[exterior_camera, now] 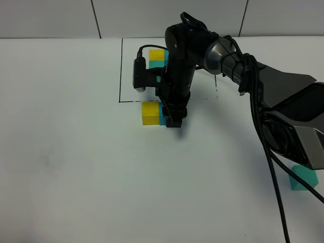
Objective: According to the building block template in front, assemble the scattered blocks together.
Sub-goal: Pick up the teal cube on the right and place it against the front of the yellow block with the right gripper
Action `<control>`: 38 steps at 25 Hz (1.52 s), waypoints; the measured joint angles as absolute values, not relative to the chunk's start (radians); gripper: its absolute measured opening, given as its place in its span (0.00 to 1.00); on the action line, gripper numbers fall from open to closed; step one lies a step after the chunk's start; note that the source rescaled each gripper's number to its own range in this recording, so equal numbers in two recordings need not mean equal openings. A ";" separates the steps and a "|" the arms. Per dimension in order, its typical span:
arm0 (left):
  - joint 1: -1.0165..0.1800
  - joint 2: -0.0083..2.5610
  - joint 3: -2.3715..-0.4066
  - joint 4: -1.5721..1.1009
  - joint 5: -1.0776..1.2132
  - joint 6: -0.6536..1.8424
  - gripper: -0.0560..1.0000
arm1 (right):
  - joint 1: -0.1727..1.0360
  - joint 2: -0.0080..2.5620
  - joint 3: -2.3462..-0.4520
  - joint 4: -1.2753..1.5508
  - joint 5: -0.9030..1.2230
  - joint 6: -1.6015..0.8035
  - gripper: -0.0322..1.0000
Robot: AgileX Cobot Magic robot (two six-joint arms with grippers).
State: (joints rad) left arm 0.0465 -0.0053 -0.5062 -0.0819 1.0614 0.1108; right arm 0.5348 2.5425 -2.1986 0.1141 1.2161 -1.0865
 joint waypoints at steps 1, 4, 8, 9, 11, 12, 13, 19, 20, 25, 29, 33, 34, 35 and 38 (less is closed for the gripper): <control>0.047 -0.005 -0.506 -0.082 1.061 0.111 0.69 | 0.531 2.540 -2.199 0.106 1.216 -1.087 0.41; 0.047 -0.005 -0.506 -0.082 1.061 0.111 0.69 | 0.524 2.519 -2.198 0.099 1.216 -1.088 0.56; 0.047 -0.005 -0.506 -0.082 1.061 0.111 0.69 | 0.520 2.476 -2.198 0.111 1.215 -1.059 0.69; 0.047 -0.005 -0.506 -0.082 1.061 0.111 0.69 | 0.516 2.468 -2.198 0.119 1.215 -1.038 0.70; 0.047 -0.005 -0.506 -0.082 1.061 0.111 0.69 | 0.505 2.453 -2.198 0.133 1.216 -0.961 0.72; 0.047 -0.005 -0.506 -0.082 1.061 0.111 0.69 | 0.492 2.443 -2.198 0.134 1.216 -0.901 0.73; 0.047 -0.005 -0.506 -0.082 1.061 0.111 0.69 | 0.475 2.431 -2.198 0.137 1.217 -0.833 0.73; 0.047 -0.005 -0.506 -0.082 1.061 0.111 0.69 | 0.362 2.323 -2.121 0.101 1.211 -0.470 0.75; 0.047 -0.005 -0.506 -0.082 1.061 0.111 0.69 | 0.347 2.293 -2.072 0.096 1.211 -0.436 0.76; 0.047 -0.005 -0.506 -0.082 1.061 0.111 0.69 | 0.291 2.102 -1.716 0.044 1.195 -0.292 0.80; 0.047 -0.005 -0.506 -0.082 1.061 0.111 0.69 | 0.233 1.893 -1.368 0.025 1.016 -0.181 0.81; 0.047 -0.005 -0.506 -0.082 1.061 0.111 0.69 | 0.179 1.691 -1.067 0.024 0.857 -0.143 0.81; 0.047 -0.005 -0.506 -0.082 1.061 0.111 0.69 | 0.165 1.649 -1.001 0.027 0.822 -0.141 0.81; 0.047 -0.005 -0.506 -0.082 1.061 0.111 0.69 | 0.149 1.615 -0.945 0.040 0.790 -0.139 0.81; 0.047 -0.005 -0.506 -0.082 1.061 0.111 0.69 | 0.100 1.560 -0.826 0.090 0.734 -0.135 0.81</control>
